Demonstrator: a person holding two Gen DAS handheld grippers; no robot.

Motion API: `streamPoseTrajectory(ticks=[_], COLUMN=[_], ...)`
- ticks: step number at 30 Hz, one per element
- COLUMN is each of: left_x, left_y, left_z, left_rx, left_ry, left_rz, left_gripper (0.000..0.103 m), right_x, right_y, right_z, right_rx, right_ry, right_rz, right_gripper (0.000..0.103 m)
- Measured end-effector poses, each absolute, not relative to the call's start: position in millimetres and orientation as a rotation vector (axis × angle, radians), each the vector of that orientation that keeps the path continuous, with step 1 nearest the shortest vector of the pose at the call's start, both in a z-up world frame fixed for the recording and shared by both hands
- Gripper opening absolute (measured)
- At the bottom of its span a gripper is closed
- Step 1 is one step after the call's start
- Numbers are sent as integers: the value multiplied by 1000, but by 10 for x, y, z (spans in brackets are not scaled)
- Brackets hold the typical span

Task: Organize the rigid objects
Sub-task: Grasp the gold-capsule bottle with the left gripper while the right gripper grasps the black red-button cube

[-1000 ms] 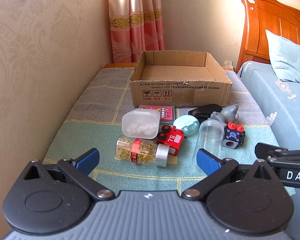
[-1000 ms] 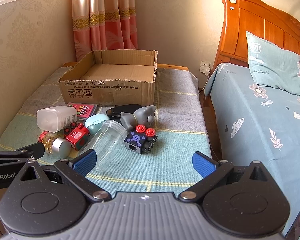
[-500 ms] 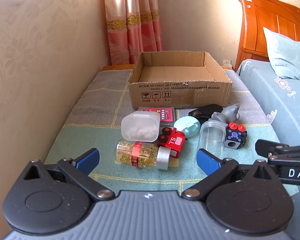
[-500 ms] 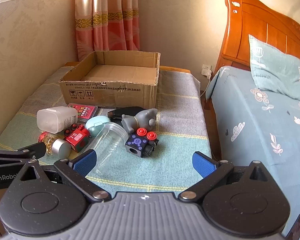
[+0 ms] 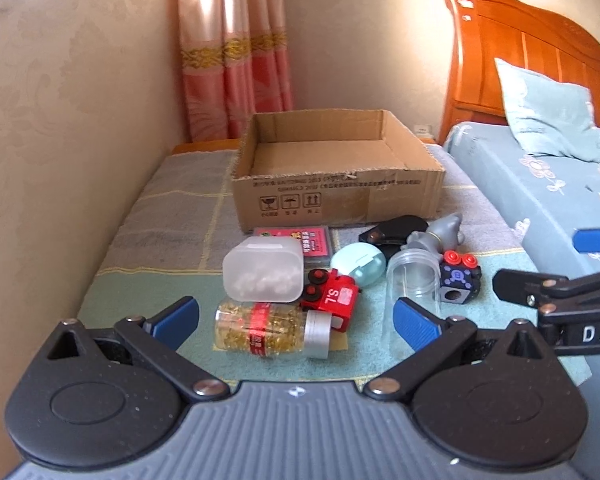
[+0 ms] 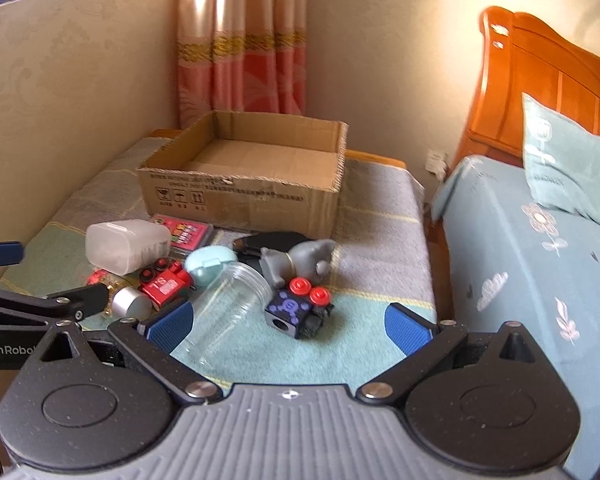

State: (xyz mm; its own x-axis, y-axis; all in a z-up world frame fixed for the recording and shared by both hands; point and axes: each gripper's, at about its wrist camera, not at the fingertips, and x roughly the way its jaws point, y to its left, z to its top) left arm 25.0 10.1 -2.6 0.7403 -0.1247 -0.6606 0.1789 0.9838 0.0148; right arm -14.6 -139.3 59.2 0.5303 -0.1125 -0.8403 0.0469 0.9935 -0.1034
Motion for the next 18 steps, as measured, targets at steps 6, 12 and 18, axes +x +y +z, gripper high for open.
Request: streamPoseTrajectory(ticks=[6, 12, 18], left_x=[385, 550, 647], left_y=[193, 264, 250], left_z=[-232, -516, -666], left_rx=[97, 94, 97], left_ry=[758, 830, 847], left_rz=[-183, -193, -213], left_gripper=[102, 102, 102], right_x=[-102, -82, -55], right_y=[-1469, -1600, -1701], right_z=[487, 338, 182], right_rx=[-73, -39, -9], right_ry=[1010, 1017, 1046], right_rz=[-52, -31, -15], right_gripper=[103, 103, 103])
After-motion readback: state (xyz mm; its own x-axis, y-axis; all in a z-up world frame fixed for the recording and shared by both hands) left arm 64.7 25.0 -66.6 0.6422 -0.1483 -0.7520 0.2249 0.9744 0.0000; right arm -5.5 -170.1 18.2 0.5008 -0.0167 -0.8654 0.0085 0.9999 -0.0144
